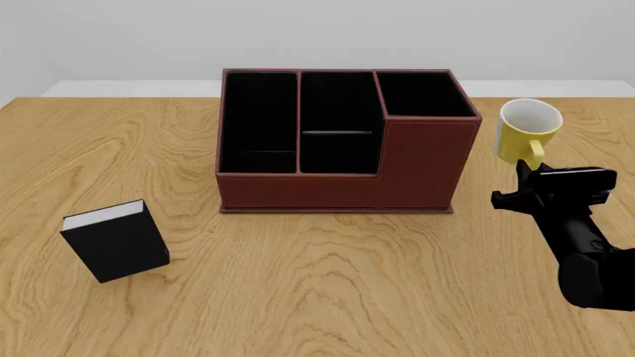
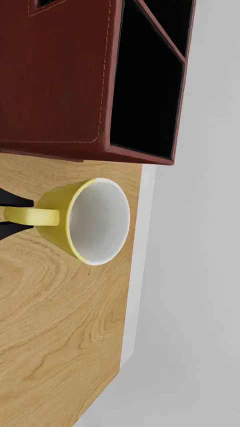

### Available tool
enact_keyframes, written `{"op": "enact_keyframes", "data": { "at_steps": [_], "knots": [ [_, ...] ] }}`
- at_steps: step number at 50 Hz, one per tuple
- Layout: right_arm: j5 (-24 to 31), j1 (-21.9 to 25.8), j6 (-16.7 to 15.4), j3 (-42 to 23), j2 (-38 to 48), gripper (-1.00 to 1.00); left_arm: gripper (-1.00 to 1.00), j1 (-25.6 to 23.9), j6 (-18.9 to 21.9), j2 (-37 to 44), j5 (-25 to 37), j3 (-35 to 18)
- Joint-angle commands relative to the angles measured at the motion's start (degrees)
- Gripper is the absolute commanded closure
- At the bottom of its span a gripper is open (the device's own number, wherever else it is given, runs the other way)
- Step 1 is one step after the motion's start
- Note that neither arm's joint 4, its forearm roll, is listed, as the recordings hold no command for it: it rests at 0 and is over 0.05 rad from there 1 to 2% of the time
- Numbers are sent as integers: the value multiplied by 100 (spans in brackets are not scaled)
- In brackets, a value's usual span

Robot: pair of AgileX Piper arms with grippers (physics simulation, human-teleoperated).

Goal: Pick up the yellow and white mug and place it to the right of the caddy.

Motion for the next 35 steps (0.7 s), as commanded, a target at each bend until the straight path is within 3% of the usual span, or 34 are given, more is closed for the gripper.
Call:
{"op": "enact_keyframes", "data": {
  "at_steps": [1, 35],
  "knots": [
    [-259, -12, 44, -2, 338, 100, -100, -12, 15, 0, 18, -9],
    [-642, -16, -23, 19, 908, 100, -100, -40, 6, 0, -15, 51]
  ]
}}
